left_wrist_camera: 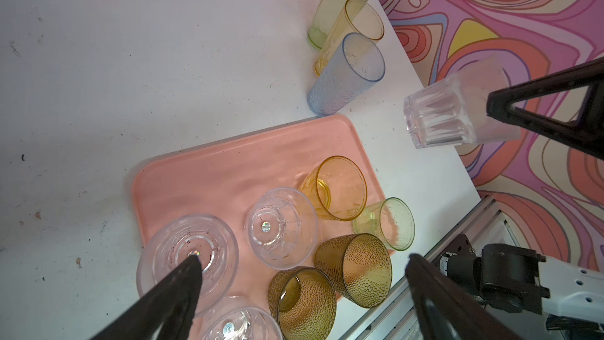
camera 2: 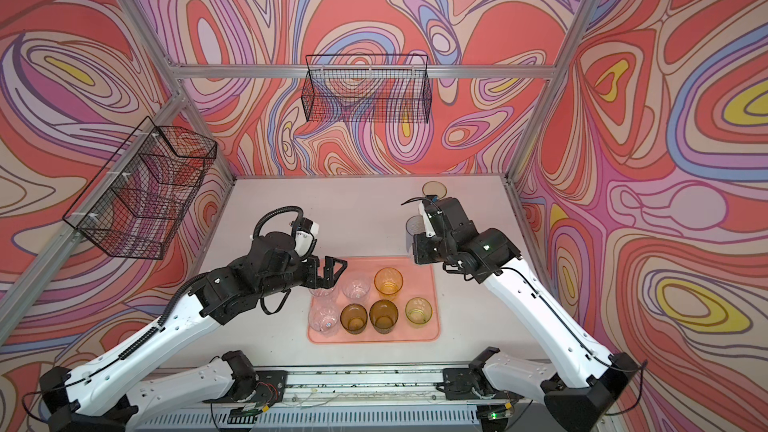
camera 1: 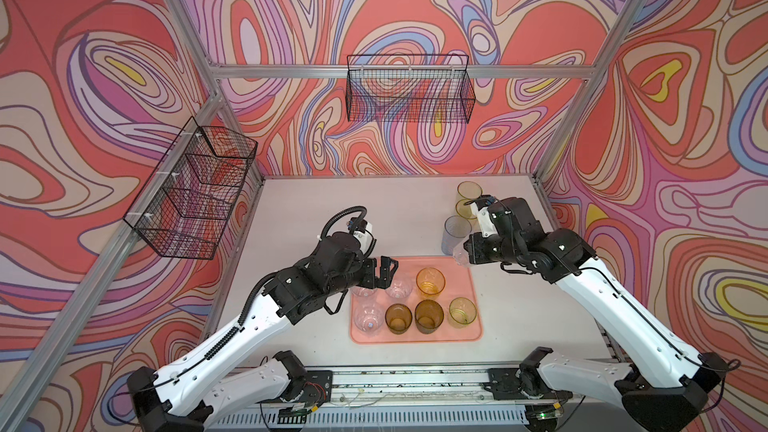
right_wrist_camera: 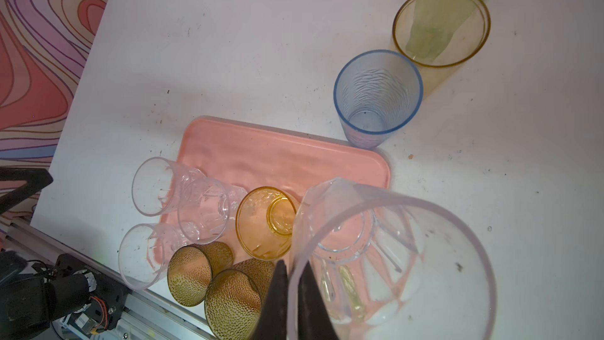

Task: Place the glasses into the tray
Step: Place the glass on the tray.

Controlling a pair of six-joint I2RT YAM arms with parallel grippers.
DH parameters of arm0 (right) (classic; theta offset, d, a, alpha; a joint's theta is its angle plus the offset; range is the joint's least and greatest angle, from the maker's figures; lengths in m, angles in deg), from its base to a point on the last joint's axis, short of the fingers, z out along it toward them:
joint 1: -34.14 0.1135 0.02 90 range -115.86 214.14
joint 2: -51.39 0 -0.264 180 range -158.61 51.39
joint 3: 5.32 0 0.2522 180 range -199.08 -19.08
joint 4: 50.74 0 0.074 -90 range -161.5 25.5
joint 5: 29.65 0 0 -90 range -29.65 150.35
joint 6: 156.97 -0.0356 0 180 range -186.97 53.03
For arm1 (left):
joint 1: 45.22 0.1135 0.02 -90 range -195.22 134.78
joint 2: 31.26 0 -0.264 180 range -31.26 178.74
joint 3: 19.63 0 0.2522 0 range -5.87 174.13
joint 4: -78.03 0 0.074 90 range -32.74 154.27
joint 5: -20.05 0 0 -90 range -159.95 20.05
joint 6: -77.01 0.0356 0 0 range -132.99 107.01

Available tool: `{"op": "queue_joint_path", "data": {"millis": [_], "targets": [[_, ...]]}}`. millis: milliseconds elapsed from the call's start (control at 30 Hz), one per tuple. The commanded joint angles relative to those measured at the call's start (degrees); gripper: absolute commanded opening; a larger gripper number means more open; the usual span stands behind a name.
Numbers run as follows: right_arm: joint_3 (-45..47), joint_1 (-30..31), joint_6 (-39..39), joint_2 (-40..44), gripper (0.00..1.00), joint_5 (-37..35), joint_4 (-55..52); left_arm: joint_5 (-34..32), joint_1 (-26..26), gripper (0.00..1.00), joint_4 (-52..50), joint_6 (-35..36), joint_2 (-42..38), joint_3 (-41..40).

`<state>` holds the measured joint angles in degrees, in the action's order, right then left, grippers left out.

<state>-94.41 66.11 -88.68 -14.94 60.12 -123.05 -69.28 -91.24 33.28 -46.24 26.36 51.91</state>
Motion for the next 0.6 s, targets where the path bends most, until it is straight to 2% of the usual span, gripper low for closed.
{"op": "queue_joint_path", "data": {"millis": [0, 233, 567], "targets": [[1.19, 0.29, -1.21, 1.80, 0.00, -1.13, -0.32, -4.11, -2.29, 1.00, 0.78, 0.22, 1.67, 2.74], [5.29, 0.29, -2.74, 2.48, 0.00, -0.46, 1.07, -5.32, -6.20, 1.00, 1.61, 1.37, 7.41, 5.86], [10.86, 0.29, -4.12, 0.24, 0.00, 2.24, 5.62, -4.53, -7.02, 1.00, 3.12, 1.03, 10.31, 6.37]]}}
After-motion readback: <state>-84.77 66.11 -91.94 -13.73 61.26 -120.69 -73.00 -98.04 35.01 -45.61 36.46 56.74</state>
